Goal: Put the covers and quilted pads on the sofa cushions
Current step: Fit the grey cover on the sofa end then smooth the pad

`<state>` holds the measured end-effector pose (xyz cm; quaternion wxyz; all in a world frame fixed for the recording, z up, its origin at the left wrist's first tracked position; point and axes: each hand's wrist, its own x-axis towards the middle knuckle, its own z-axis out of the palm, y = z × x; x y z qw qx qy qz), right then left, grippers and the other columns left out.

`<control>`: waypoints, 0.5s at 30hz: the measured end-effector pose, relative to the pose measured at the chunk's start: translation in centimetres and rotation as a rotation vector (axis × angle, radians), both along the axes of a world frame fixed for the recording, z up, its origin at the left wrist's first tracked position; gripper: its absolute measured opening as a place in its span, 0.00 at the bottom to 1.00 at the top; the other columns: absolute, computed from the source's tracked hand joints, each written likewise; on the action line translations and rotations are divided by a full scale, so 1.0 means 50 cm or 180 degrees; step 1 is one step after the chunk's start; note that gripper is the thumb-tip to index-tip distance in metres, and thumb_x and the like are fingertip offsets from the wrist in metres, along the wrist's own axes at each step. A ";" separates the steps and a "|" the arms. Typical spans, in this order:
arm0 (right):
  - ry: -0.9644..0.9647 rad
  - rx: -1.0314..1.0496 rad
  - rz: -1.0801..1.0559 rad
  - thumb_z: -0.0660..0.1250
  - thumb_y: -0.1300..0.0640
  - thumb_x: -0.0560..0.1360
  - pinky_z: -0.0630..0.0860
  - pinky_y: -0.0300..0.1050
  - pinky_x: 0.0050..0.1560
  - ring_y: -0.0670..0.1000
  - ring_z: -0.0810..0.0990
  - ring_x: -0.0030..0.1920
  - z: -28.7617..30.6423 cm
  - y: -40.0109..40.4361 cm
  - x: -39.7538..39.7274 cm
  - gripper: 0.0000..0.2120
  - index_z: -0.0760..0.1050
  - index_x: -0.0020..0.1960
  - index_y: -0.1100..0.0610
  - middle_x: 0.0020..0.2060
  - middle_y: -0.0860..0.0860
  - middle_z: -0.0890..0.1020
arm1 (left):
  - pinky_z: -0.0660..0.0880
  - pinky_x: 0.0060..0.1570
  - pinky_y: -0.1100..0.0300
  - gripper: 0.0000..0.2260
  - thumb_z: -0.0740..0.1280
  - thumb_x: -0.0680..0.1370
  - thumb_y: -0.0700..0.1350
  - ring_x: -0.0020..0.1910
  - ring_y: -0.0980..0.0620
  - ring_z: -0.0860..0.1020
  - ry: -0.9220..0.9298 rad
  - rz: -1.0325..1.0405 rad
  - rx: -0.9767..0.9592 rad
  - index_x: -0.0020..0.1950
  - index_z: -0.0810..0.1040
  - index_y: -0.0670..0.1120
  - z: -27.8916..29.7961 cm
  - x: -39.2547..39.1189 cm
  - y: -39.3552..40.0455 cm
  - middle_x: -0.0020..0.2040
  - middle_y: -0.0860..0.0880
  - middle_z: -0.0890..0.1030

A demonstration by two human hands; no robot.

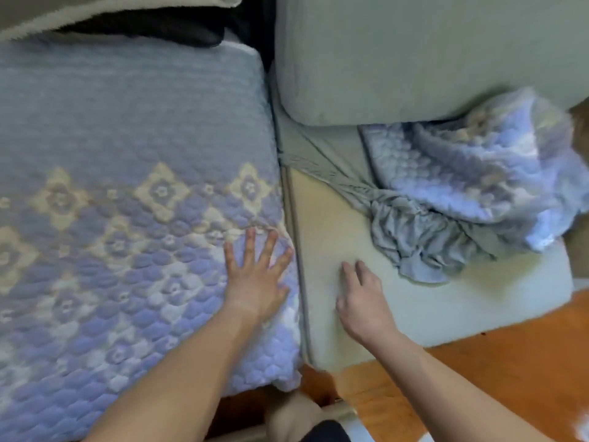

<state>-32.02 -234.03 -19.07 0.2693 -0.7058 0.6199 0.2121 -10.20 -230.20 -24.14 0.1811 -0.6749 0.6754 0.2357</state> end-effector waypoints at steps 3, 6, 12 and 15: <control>0.0226 -0.0047 -0.0156 0.58 0.56 0.78 0.60 0.56 0.76 0.61 0.53 0.77 0.016 -0.004 -0.071 0.34 0.50 0.81 0.53 0.80 0.58 0.51 | 0.27 0.62 0.25 0.28 0.55 0.80 0.61 0.75 0.32 0.28 -0.0010 -0.0305 0.0357 0.80 0.52 0.63 0.038 -0.004 -0.013 0.81 0.47 0.33; 0.0323 0.0195 -0.0155 0.56 0.57 0.79 0.61 0.57 0.75 0.60 0.46 0.79 0.021 0.003 -0.102 0.36 0.42 0.82 0.47 0.81 0.53 0.42 | 0.44 0.71 0.27 0.21 0.55 0.81 0.53 0.79 0.33 0.43 0.0220 -0.0915 0.0535 0.76 0.65 0.60 0.078 0.003 0.030 0.83 0.45 0.49; -0.0184 0.0768 -0.0704 0.59 0.55 0.80 0.52 0.47 0.78 0.56 0.52 0.79 0.055 -0.026 -0.111 0.29 0.58 0.80 0.52 0.81 0.54 0.52 | 0.65 0.59 0.44 0.16 0.56 0.80 0.51 0.65 0.44 0.65 0.0446 -0.0629 0.0497 0.64 0.76 0.57 0.125 -0.011 0.027 0.66 0.49 0.69; -0.0306 0.0790 -0.1129 0.61 0.54 0.80 0.56 0.47 0.77 0.54 0.58 0.78 0.110 -0.025 -0.153 0.27 0.62 0.78 0.52 0.79 0.53 0.58 | 0.67 0.65 0.50 0.17 0.55 0.83 0.53 0.70 0.47 0.67 0.0806 0.0258 0.1024 0.70 0.73 0.57 0.144 -0.025 0.005 0.71 0.50 0.69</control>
